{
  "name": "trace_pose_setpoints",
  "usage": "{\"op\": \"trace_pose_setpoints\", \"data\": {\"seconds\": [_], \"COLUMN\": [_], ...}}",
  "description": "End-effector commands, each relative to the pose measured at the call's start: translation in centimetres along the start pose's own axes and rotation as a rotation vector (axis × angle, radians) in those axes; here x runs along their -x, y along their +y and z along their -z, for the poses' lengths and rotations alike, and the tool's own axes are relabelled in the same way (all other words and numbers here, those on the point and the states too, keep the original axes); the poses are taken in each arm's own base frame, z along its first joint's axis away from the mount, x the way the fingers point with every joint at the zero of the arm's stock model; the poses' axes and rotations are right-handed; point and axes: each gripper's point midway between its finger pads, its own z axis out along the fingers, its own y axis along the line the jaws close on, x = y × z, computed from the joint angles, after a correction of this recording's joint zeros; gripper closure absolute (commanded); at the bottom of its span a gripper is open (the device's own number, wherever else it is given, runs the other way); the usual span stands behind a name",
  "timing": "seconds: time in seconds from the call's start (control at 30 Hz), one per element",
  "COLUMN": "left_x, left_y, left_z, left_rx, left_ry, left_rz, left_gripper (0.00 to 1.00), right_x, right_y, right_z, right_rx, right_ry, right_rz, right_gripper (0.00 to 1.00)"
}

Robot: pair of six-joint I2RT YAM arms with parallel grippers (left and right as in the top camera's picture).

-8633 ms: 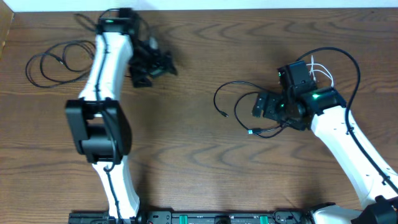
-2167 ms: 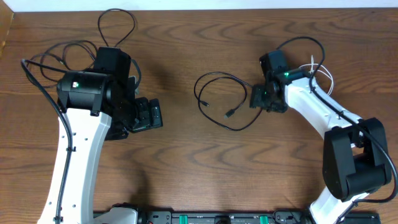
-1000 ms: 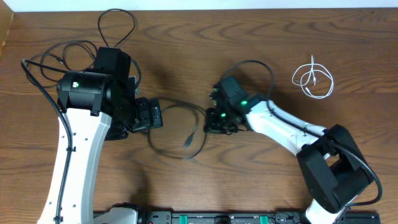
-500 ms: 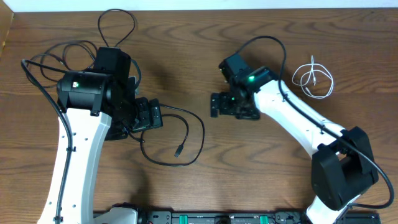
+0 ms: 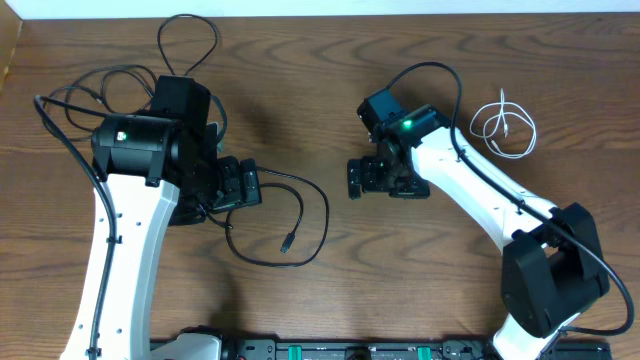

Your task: Untangle cables

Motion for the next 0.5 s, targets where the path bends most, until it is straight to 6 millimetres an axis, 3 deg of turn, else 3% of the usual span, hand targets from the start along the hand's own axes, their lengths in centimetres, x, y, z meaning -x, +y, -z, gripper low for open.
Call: {"op": "trace_pose_setpoints", "data": {"seconds": [0.0, 0.1, 0.23, 0.47], "left_x": [1.2, 2.7, 3.0, 3.4], "left_y": [-0.2, -0.7, -0.9, -6.6], "left_z": [-0.2, 0.0, 0.0, 0.0], "left_rx": [-0.003, -0.024, -0.036, -0.297], "left_ry": [-0.043, -0.101, -0.112, -0.092], "left_rz": [0.001, -0.006, -0.005, -0.060], "left_gripper": [0.04, 0.04, 0.04, 0.04], "right_x": [1.5, 2.2, 2.0, 1.7], "right_y": [-2.4, -5.5, -10.9, -14.3], "right_z": [1.2, 1.6, 2.5, 3.2], "right_rx": [-0.038, -0.086, -0.207, -0.228], "right_ry": [-0.044, -0.038, -0.008, 0.025], "right_rz": [-0.041, -0.114, -0.221, -0.321], "right_gripper": [0.01, 0.01, 0.01, 0.01]}}
